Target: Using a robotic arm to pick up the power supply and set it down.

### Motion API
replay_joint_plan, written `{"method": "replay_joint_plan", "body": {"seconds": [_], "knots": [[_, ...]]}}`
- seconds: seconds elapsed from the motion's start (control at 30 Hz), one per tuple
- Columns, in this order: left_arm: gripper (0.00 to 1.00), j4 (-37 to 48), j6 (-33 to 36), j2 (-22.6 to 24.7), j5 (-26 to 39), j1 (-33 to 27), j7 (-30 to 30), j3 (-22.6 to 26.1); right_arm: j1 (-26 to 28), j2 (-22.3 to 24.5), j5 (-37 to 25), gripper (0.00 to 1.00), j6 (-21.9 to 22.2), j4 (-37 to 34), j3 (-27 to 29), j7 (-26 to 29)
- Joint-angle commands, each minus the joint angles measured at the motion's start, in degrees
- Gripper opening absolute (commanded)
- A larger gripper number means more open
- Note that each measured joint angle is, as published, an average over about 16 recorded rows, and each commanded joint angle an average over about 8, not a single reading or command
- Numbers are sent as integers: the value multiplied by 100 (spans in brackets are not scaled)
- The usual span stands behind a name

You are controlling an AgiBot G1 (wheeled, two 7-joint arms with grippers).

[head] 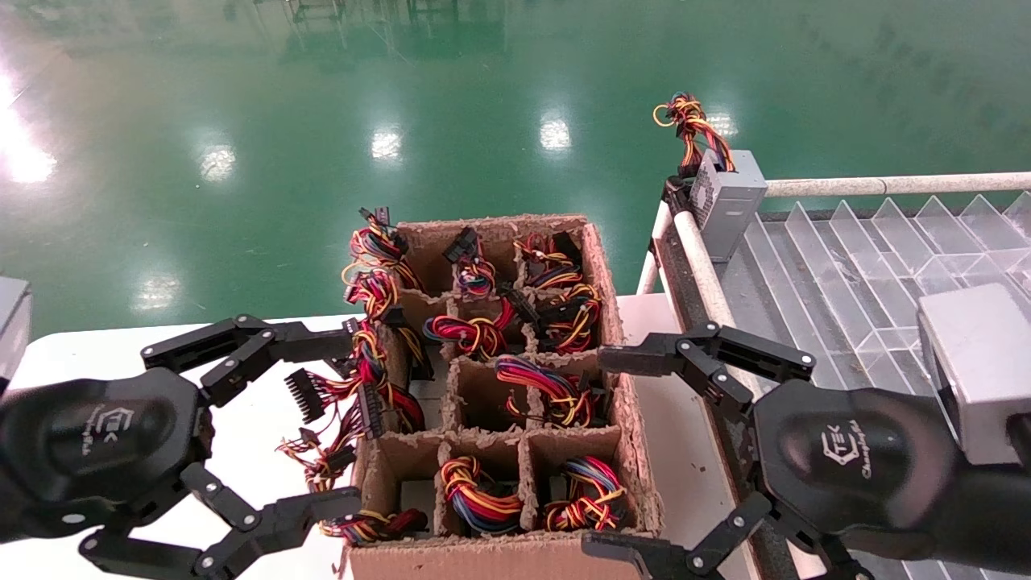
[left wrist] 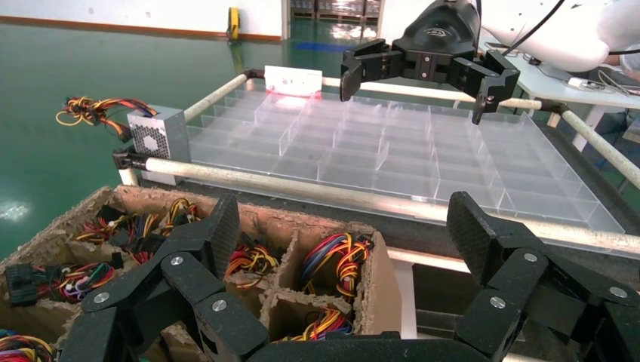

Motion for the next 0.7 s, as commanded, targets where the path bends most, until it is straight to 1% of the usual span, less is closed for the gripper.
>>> {"method": "replay_joint_plan", "body": {"seconds": [0.03,0.7], "knots": [[100,0,0,0,0,0,0,0,0,0,0,100,0,0,0,0],[100,0,0,0,0,0,0,0,0,0,0,100,0,0,0,0]]}}
